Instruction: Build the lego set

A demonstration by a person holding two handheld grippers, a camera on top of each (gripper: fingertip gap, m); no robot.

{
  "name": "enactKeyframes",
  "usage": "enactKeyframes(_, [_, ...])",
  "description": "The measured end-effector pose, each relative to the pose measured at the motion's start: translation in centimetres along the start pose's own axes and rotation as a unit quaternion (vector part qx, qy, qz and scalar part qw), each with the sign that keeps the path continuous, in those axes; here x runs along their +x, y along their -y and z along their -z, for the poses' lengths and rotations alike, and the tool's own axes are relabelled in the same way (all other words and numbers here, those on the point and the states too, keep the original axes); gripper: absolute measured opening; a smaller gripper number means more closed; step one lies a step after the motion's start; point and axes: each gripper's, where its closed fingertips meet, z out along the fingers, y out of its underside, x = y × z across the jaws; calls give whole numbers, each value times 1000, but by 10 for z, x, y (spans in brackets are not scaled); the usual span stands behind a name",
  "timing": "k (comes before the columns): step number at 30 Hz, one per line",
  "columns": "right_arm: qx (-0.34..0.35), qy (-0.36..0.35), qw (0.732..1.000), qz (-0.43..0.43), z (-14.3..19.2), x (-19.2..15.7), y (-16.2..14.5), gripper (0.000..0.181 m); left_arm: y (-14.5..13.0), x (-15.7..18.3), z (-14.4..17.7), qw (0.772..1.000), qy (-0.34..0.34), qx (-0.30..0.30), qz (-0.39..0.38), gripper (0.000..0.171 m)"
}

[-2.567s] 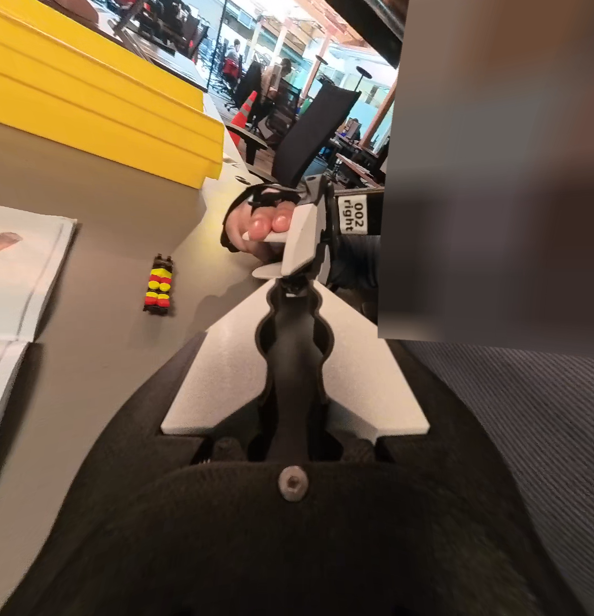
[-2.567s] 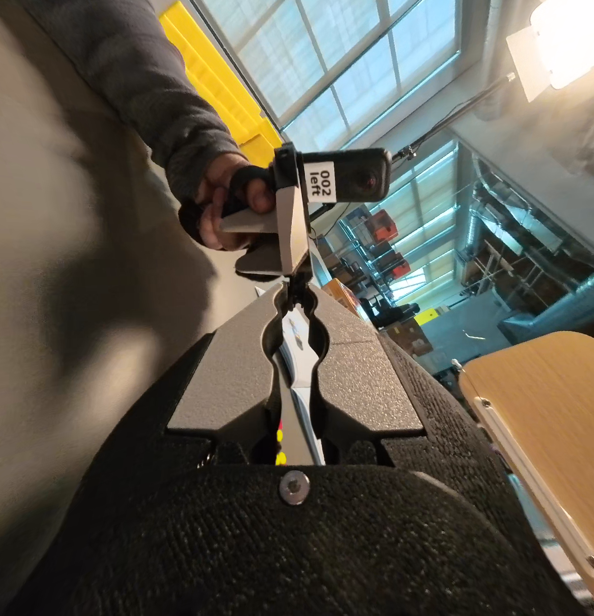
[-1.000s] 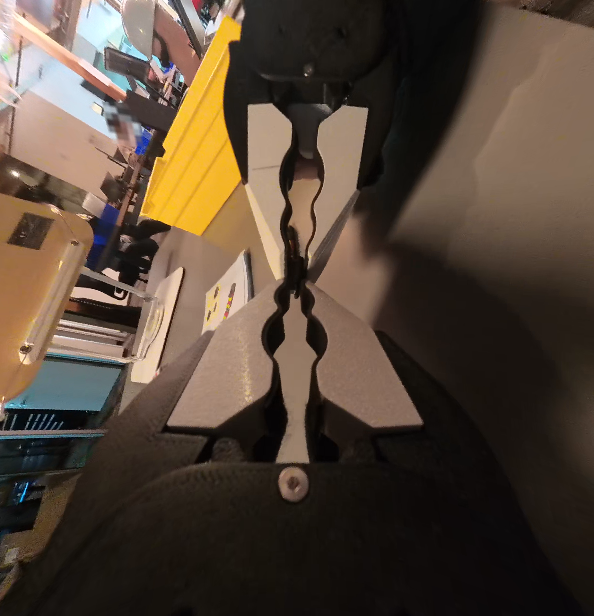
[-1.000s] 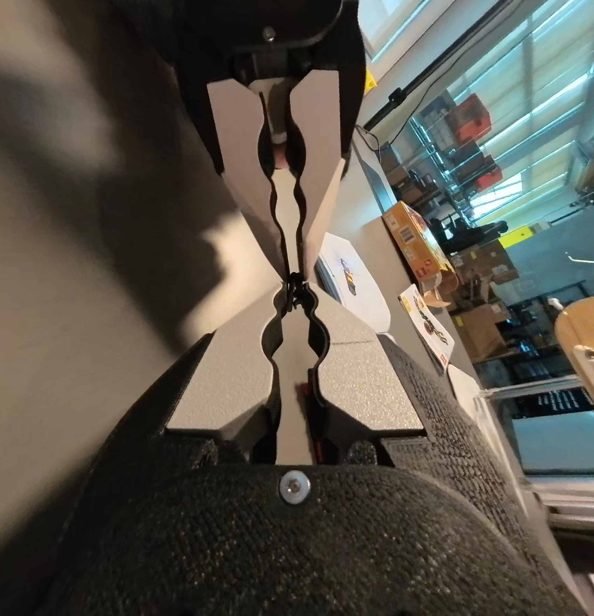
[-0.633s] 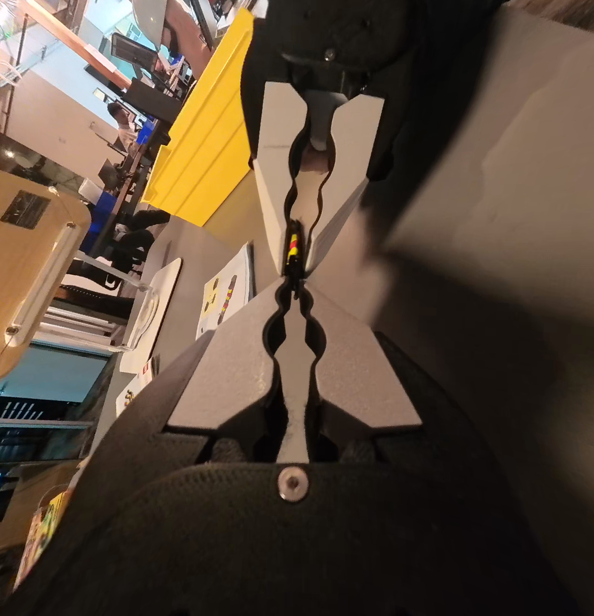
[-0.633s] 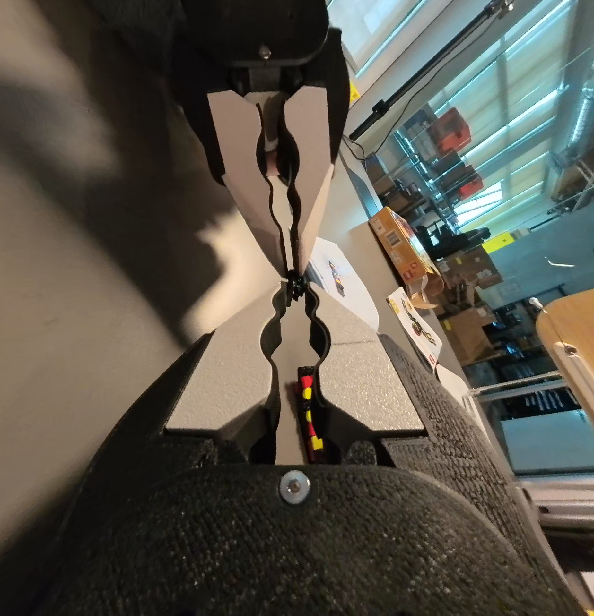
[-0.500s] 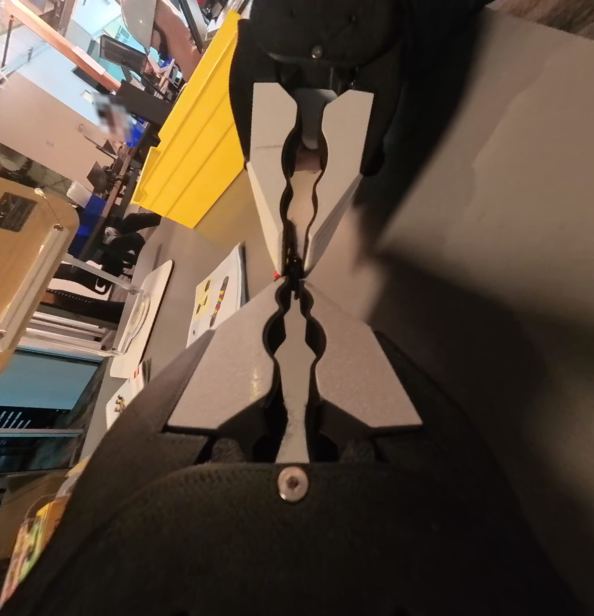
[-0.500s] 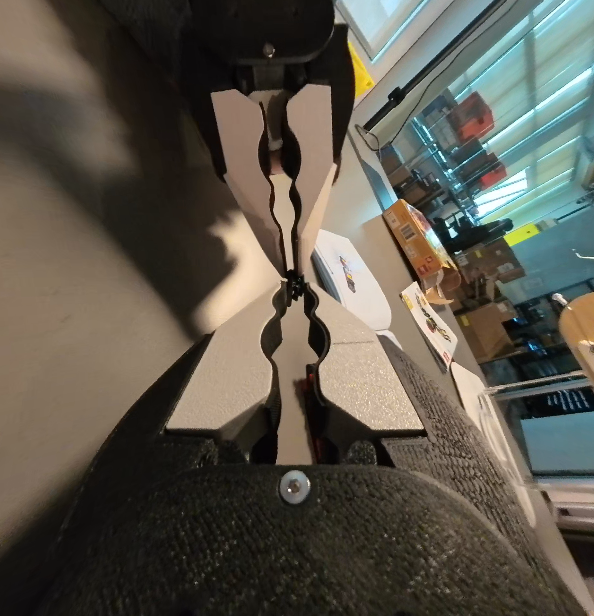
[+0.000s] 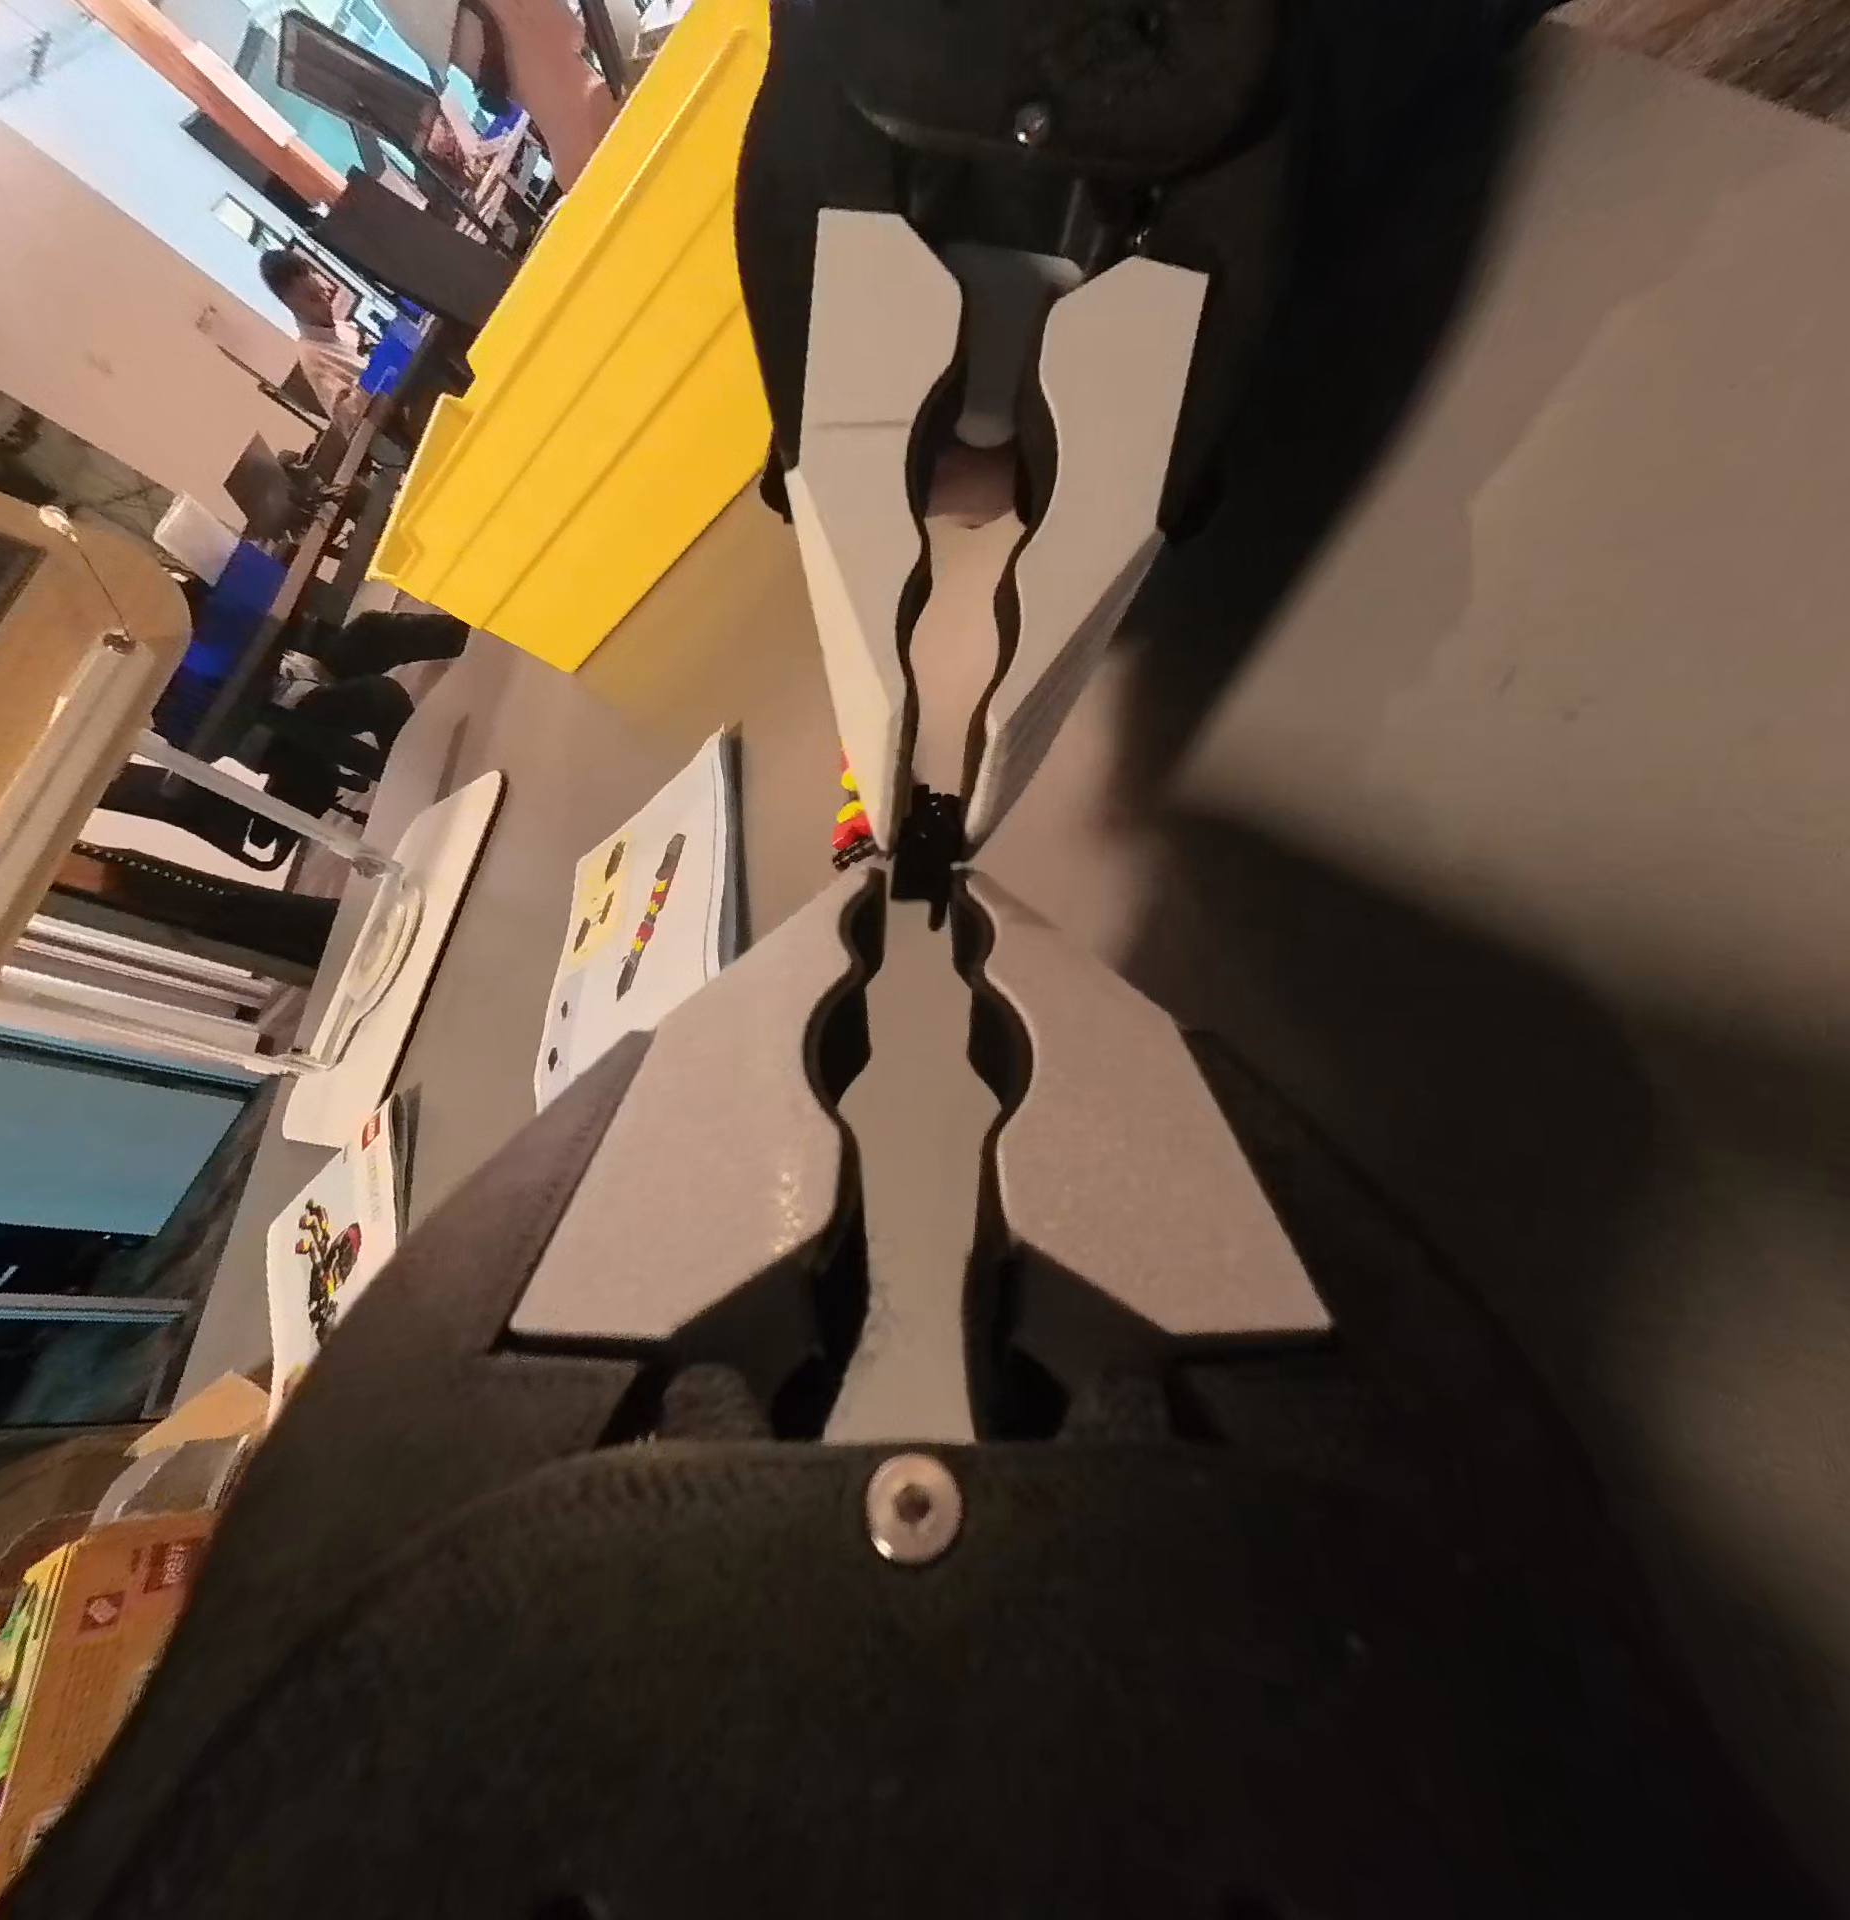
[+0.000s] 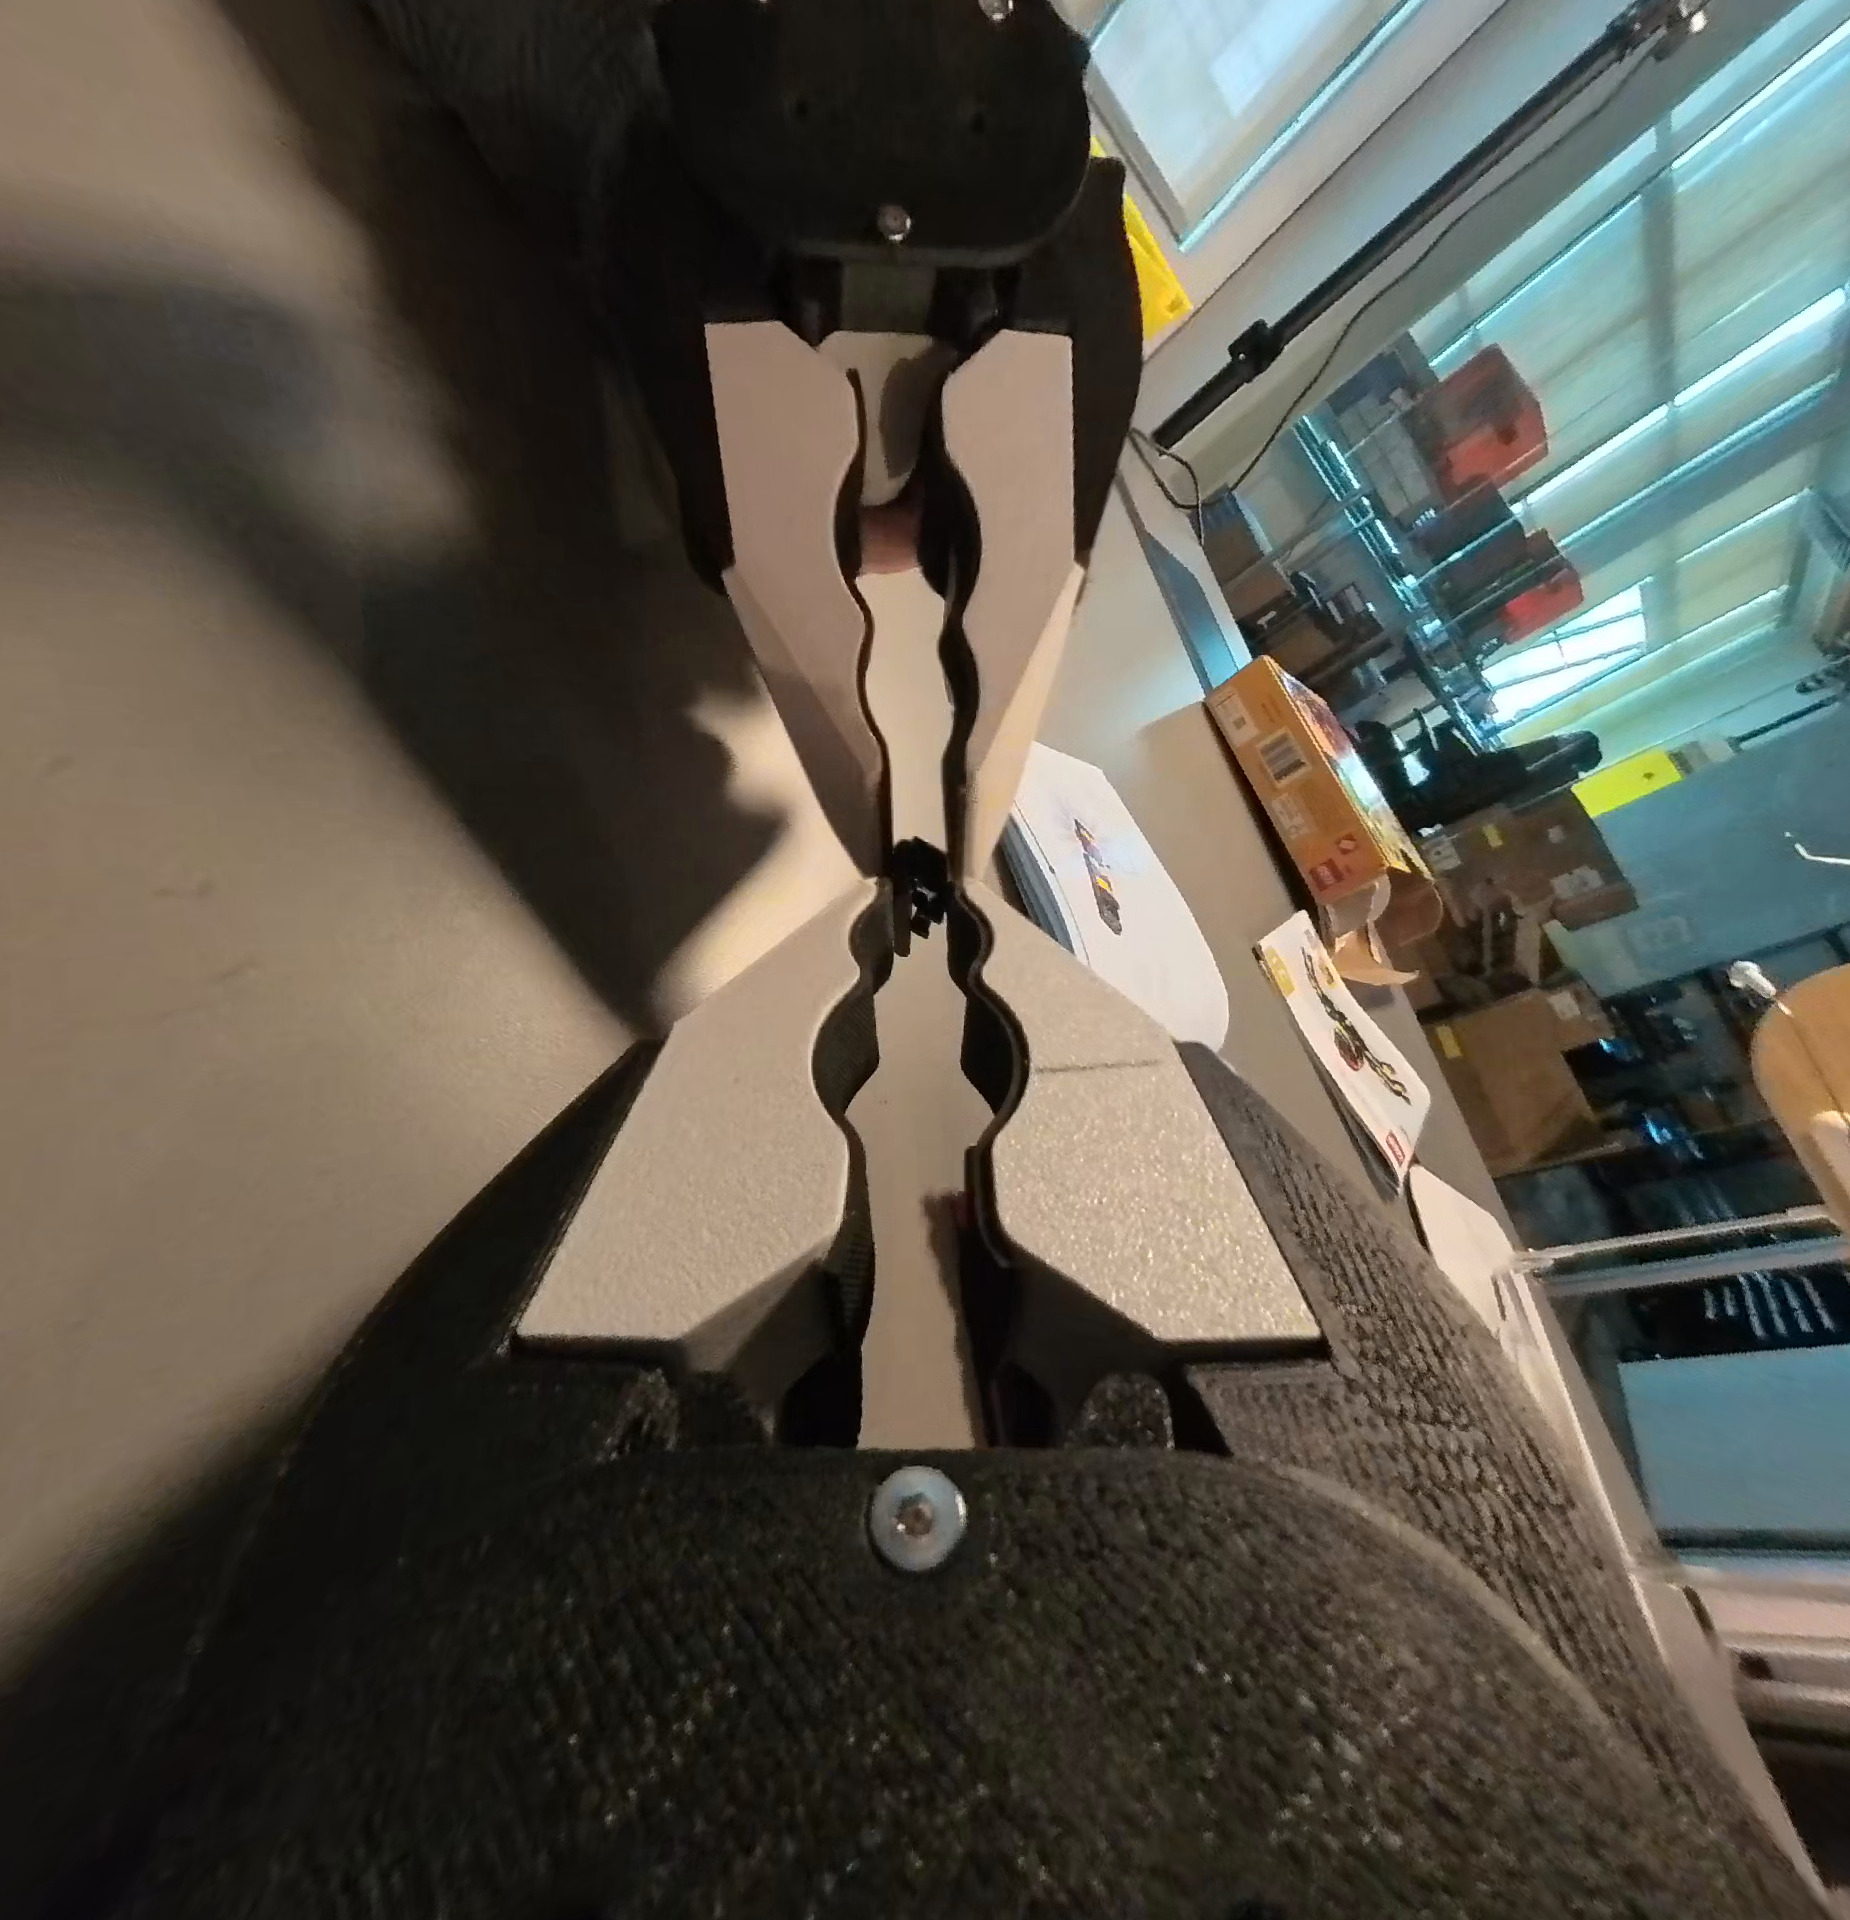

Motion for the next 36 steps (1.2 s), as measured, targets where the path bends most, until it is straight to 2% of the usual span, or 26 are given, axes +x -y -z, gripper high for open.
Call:
enactKeyframes(4, [2, 12, 999, -34, 0, 0, -1, 8, -4, -1, 0, 999, -11, -6, 35, 14])
enactKeyframes(7, [34, -20, 998, -42, 6, 14, 9, 8, 7, -5, 4, 989, -44, 32, 140, 19])
enactKeyframes(10, [70, -73, 995, -8, 16, 27, 22, 8, 22, -15, 12, 955, -85, 92, 268, 23])
enactKeyframes(12, [85, -91, 992, 15, 19, 30, 29, 8, 29, -17, 14, 932, -111, 120, 324, 27])
enactKeyframes(15, [100, -102, 989, 42, 22, 29, 37, 8, 40, -15, 16, 906, -141, 153, 369, 29])
enactKeyframes(20, [103, -120, 983, 92, 23, 27, 43, 8, 51, -18, 23, 858, -187, 197, 436, 15])
enactKeyframes(25, [104, -117, 982, 105, 22, 24, 45, 8, 52, -14, 25, 815, -247, 205, 483, 15])
enactKeyframes(28, [103, -107, 985, 89, 20, 23, 43, 8, 49, -13, 25, 814, -251, 200, 484, 15])
enactKeyframes(36, [95, -63, 993, 24, 15, 18, 35, 8, 46, -10, 22, 860, -214, 185, 424, 14])
